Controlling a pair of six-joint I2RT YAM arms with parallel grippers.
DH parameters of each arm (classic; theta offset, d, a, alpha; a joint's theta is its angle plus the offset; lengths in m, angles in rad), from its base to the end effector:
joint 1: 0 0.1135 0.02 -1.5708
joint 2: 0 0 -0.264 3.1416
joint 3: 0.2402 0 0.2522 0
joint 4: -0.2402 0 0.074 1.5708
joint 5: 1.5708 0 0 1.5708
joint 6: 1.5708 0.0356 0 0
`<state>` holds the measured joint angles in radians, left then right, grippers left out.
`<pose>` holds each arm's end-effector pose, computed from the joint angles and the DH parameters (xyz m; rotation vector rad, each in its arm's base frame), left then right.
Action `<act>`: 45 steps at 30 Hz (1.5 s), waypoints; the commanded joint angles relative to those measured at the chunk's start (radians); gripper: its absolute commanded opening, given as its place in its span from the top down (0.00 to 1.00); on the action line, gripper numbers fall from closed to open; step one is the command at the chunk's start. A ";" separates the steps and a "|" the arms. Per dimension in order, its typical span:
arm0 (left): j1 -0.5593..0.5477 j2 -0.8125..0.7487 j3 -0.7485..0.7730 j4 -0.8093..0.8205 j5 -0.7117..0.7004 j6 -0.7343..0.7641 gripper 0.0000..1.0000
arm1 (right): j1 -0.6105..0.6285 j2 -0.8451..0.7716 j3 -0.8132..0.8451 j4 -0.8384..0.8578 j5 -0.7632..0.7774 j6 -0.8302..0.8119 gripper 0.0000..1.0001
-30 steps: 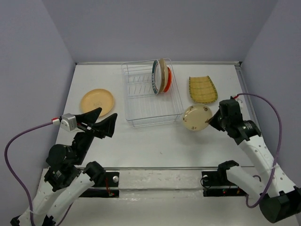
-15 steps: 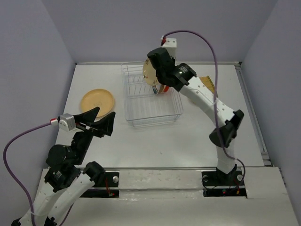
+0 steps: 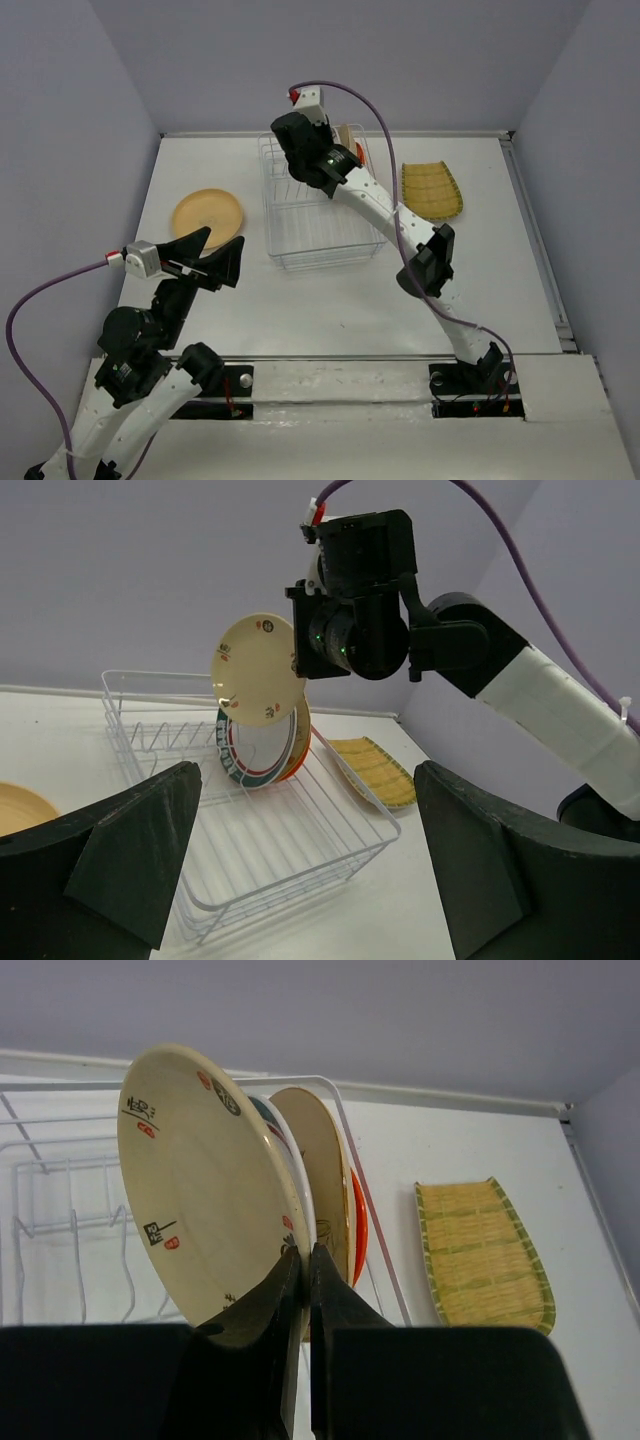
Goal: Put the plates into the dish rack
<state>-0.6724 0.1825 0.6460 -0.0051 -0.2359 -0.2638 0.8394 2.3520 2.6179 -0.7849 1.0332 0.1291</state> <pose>0.0444 -0.0247 0.3727 0.0184 1.1529 -0.7023 0.3611 0.3566 0.3775 -0.0677 1.8457 -0.4079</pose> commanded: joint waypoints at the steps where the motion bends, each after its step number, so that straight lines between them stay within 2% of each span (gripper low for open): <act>1: 0.002 0.021 0.035 0.045 0.004 0.008 0.01 | 0.026 0.033 0.013 0.238 0.119 -0.210 0.94; 2: 0.002 0.023 0.035 0.045 0.004 0.008 0.01 | 0.026 0.039 -0.004 0.284 0.135 -0.229 0.93; 12: -0.004 0.029 0.034 0.042 0.004 0.009 0.01 | 0.026 0.135 0.021 0.325 0.149 -0.269 0.93; 28: -0.013 0.054 0.034 0.043 0.009 0.011 0.01 | 0.026 0.185 -0.030 0.334 0.214 -0.266 0.93; 45: -0.030 0.081 0.034 0.043 0.004 0.012 0.01 | 0.053 0.010 -0.281 0.312 0.246 -0.109 0.93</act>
<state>-0.6991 0.2474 0.6460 -0.0051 -0.2352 -0.2638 0.8879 2.4496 2.3936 -0.4641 1.2472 -0.0517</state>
